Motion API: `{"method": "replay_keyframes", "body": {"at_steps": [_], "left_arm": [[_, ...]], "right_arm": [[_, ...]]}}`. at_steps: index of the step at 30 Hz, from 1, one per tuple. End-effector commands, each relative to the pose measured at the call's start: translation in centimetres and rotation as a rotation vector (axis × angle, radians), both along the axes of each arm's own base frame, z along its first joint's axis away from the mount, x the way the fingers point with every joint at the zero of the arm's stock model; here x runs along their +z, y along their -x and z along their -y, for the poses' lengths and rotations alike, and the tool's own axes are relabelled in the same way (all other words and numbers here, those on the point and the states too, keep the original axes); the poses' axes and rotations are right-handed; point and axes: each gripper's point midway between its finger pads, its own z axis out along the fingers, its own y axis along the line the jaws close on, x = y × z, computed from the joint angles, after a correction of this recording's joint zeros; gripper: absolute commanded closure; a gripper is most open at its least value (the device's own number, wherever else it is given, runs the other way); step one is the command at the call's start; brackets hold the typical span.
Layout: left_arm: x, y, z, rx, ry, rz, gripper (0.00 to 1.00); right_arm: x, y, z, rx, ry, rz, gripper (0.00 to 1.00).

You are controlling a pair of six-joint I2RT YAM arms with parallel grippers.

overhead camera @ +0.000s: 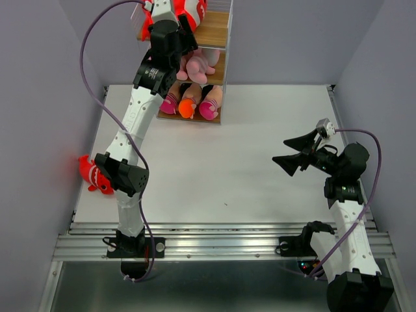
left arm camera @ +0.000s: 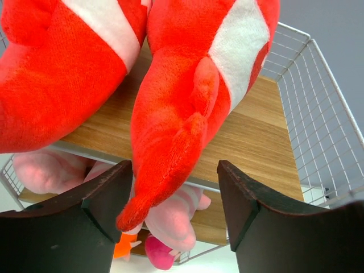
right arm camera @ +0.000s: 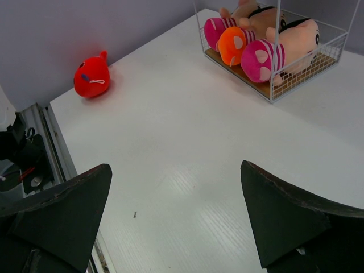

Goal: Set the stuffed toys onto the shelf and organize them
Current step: Place the stuffed toy onto shelf

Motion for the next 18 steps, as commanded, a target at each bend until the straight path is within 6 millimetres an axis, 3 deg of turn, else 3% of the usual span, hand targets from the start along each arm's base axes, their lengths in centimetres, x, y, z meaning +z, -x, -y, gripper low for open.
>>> {"method": "replay_keyframes", "body": {"at_steps": [1,8,18], "left_arm": [[7.4,3.7,-1.1,-0.015,0.098,0.165,0.21],[8.6,4.9,-1.3,-0.034,0.118,0.184,0.05],[11.5,8.4,-1.9,-0.065,0.13,0.234,0.04]], "right_arm": [[0.2,0.0,0.1,-0.013,0.015,0.037,0.0],[0.2,-0.1,0.2,-0.015,0.016,0.035,0.0],[0.1,-0.1,0.2,-0.017,0.019,0.037,0.0]]}}
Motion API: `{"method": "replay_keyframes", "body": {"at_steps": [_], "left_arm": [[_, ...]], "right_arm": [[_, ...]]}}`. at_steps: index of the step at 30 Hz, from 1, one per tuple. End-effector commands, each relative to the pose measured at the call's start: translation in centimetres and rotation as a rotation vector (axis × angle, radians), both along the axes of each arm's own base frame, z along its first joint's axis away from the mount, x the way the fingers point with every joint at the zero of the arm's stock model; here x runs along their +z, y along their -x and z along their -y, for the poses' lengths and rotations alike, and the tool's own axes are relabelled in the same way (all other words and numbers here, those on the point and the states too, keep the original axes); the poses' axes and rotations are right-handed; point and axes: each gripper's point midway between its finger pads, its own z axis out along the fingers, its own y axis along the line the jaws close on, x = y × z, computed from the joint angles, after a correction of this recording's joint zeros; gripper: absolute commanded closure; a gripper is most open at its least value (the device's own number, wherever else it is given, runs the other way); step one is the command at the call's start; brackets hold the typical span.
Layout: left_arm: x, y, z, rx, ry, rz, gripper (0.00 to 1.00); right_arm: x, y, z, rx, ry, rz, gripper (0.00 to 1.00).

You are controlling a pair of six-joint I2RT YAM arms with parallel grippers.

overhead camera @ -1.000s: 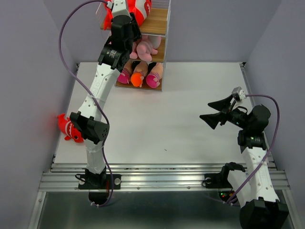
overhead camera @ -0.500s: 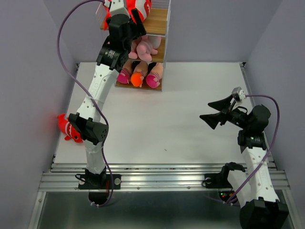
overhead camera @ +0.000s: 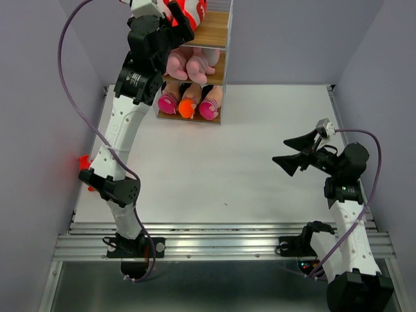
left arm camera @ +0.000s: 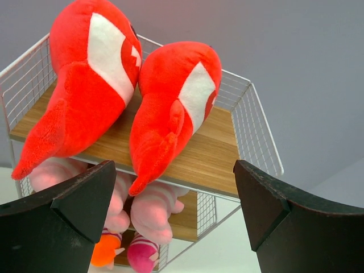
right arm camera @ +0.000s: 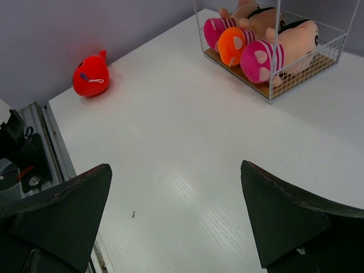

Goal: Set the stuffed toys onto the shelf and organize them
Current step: Place the stuffed toy onto shelf, then grab a stuffed toy with the left arm

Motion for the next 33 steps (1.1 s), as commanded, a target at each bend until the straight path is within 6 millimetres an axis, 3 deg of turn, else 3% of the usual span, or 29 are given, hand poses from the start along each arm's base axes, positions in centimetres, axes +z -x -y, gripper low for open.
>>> {"method": "replay_keyframes", "body": {"at_steps": [1,8,13,17,19,20,22,23,25,29,33], "left_arm": [[5.1,3.7,-1.0,-0.021,0.05,0.118,0.04],[7.5,8.3,-4.0,0.022,0.021,0.169,0.04],[6.8,12.3,-7.6,0.107,-0.025,0.174,0.01],[2.0,16.4,-12.2,0.242,-0.071,0.089,0.01],[-0.3,17.8,-13.5,0.275,-0.072,0.052,0.01],[-2.9,19.1,-14.4,0.292,-0.053,0.006,0.01],[-5.7,20.4,-16.1,0.366,-0.007,-0.052,0.01],[-8.3,21.3,-16.7,0.385,0.02,-0.106,0.01],[-10.9,22.0,-16.9,0.386,0.037,-0.148,0.01],[-18.1,22.1,-16.9,0.41,0.069,-0.283,0.01],[-23.0,21.3,-17.9,0.507,0.111,-0.411,0.01]], "right_arm": [[0.1,-0.1,0.2,-0.016,0.014,0.029,0.0],[0.1,-0.3,0.3,-0.027,0.031,0.04,0.0],[0.0,-0.3,0.4,-0.028,0.047,0.047,0.0],[-0.5,0.1,0.1,0.022,0.073,0.043,0.0],[-0.7,-0.1,0.1,0.032,0.079,0.031,0.0],[-0.9,-0.1,0.1,0.036,0.084,0.027,0.0],[-1.2,-0.3,0.1,0.038,0.088,0.019,0.0],[-1.5,-0.4,0.2,0.039,0.091,0.007,0.0],[-1.8,-0.7,0.3,0.032,0.094,-0.002,0.0],[-2.2,-1.0,0.4,0.026,0.095,-0.023,0.0],[-2.4,-1.2,0.6,0.017,0.112,-0.008,0.0]]}}
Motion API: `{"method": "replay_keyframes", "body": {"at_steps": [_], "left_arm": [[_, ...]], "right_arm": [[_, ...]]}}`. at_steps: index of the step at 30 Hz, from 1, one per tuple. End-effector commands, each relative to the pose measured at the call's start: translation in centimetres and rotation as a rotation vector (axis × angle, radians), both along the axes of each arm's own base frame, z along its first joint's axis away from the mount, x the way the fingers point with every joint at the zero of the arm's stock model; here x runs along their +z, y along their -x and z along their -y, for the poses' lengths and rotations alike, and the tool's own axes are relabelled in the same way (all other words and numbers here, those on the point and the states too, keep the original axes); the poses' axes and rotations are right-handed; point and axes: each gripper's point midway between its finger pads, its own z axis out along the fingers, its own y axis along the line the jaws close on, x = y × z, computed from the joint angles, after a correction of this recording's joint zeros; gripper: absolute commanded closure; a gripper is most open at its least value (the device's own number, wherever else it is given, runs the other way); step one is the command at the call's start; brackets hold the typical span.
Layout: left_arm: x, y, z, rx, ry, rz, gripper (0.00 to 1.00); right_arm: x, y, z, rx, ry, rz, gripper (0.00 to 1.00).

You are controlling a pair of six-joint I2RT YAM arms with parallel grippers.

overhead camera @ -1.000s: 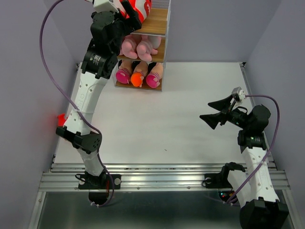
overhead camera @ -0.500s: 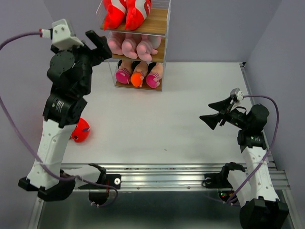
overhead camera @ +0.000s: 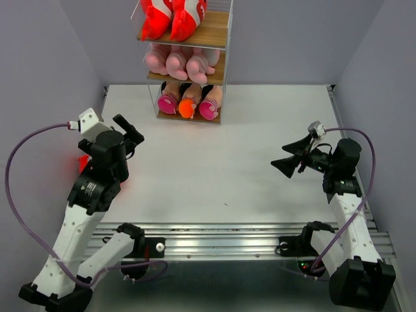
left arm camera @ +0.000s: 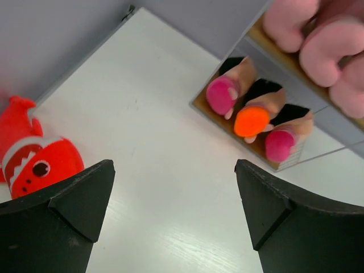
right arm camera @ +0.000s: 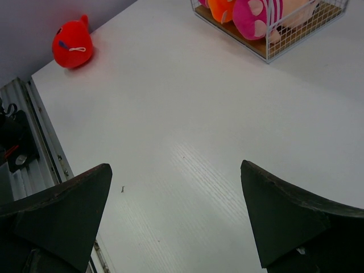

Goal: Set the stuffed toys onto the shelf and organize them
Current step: Grab a stuffed toy with the left arm

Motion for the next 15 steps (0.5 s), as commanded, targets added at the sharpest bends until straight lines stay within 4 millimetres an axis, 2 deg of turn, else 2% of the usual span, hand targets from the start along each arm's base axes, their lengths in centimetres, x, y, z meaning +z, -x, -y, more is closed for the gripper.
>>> {"method": "replay_keyframes", "body": {"at_steps": [1,2,3,4,5,6,7,10,11,15], "left_arm": [[-4.9,-0.8,-1.5,0.146,0.093,-0.111,0.01],[-6.7,-1.3,-1.7,0.167,0.093,-0.155,0.01],[-7.7,-1.7,-2.8,0.21,0.125,-0.173,0.01],[-8.7,-2.0,-2.3,0.19,0.127,-0.205,0.01],[-11.0,-2.2,-4.2,0.262,0.141,-0.261,0.01],[-12.2,-2.4,-4.6,0.268,0.17,-0.295,0.01],[-13.9,-2.4,-6.7,0.347,0.193,-0.34,0.01],[-18.5,-1.3,-9.2,0.446,0.234,-0.449,0.01],[-19.1,-1.1,-10.7,0.489,0.249,-0.45,0.01],[-21.4,-0.7,-12.9,0.545,0.265,-0.474,0.01]], "right_arm": [[2.1,-0.4,0.2,0.003,0.038,0.099,0.0],[2.2,-0.5,0.2,0.001,0.039,0.1,0.0],[2.2,-0.5,0.2,0.001,0.04,0.102,0.0],[2.2,-0.4,0.2,0.003,0.04,0.1,0.0],[2.3,-0.4,0.2,0.003,0.04,0.103,0.0],[2.3,-0.4,0.2,0.003,0.04,0.105,0.0],[2.4,-0.3,0.1,0.006,0.04,0.108,0.0],[2.5,-0.2,0.1,0.007,0.04,0.11,0.0],[2.5,-0.2,0.1,0.008,0.039,0.11,0.0],[2.7,0.0,0.0,0.014,0.035,0.113,0.0]]}}
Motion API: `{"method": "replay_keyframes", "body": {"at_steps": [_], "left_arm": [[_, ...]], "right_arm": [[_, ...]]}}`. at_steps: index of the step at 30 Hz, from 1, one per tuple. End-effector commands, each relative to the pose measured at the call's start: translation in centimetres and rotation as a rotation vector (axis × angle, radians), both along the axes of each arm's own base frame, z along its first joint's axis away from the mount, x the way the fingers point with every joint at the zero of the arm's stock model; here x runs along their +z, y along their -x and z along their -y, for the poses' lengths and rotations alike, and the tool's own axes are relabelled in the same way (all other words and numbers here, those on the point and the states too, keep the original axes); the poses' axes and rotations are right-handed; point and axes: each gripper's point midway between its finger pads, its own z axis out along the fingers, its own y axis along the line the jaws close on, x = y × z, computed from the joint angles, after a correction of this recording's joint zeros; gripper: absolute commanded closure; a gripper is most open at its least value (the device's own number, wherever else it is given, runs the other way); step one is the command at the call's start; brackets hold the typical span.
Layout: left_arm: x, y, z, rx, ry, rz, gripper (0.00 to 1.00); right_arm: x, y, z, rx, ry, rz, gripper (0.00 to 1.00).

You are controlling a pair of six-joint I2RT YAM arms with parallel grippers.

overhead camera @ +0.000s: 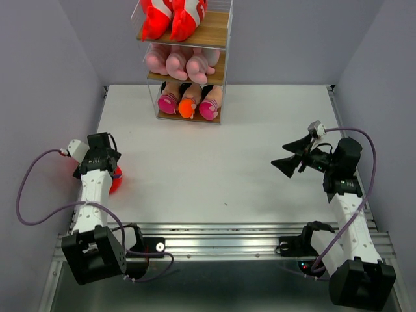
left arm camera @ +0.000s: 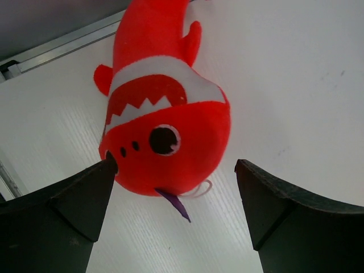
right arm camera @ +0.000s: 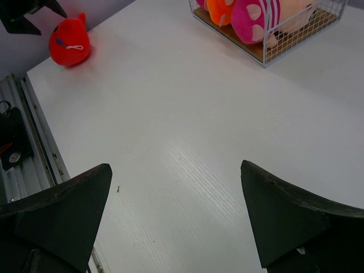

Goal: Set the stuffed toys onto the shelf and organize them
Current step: Grab a stuffed toy with the left arm

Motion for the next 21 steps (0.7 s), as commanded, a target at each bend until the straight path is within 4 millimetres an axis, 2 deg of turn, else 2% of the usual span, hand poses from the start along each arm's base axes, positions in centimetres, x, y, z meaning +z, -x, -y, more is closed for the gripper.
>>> {"method": "replay_keyframes", "body": {"at_steps": [1,7,8,10,11,13,14,15,17,20,21], "left_arm": [[-0.8,-0.8,-1.3,0.039,0.026,0.052,0.02],[-4.8,-1.1,-2.1,0.039,0.085,-0.033,0.03],[-5.8,-1.2,-2.1,0.035,0.099,-0.045,0.07],[-6.7,-1.4,-2.0,0.02,0.133,-0.048,0.22],[-7.4,-1.5,-1.9,0.005,0.159,-0.046,0.41],[-7.8,-1.5,-1.7,-0.014,0.188,-0.032,0.61],[-7.7,-1.9,-1.6,-0.042,0.205,-0.013,0.8],[-7.6,-2.1,-1.3,-0.059,0.213,-0.003,0.89],[-7.0,-2.9,-0.1,-0.134,0.25,0.046,0.99],[-6.1,-3.7,2.1,-0.237,0.31,0.129,1.0],[-5.8,-3.9,3.6,-0.303,0.357,0.162,1.0]], "right_arm": [[2.4,0.1,-0.1,0.013,0.016,0.086,0.0],[2.6,0.2,-0.1,0.014,0.016,0.094,0.0],[2.6,0.2,-0.1,0.014,0.016,0.094,0.0],[2.5,0.2,-0.1,0.014,0.016,0.093,0.0],[2.6,0.2,-0.1,0.014,0.016,0.096,0.0],[2.7,0.3,-0.1,0.016,0.017,0.099,0.0],[2.6,0.3,-0.1,0.014,0.017,0.097,0.0],[2.6,0.3,-0.1,0.014,0.018,0.1,0.0],[2.8,0.3,-0.1,0.014,0.018,0.103,0.0],[2.8,0.3,-0.1,0.012,0.022,0.11,0.0],[2.8,0.3,-0.1,0.009,0.023,0.111,0.0]]}}
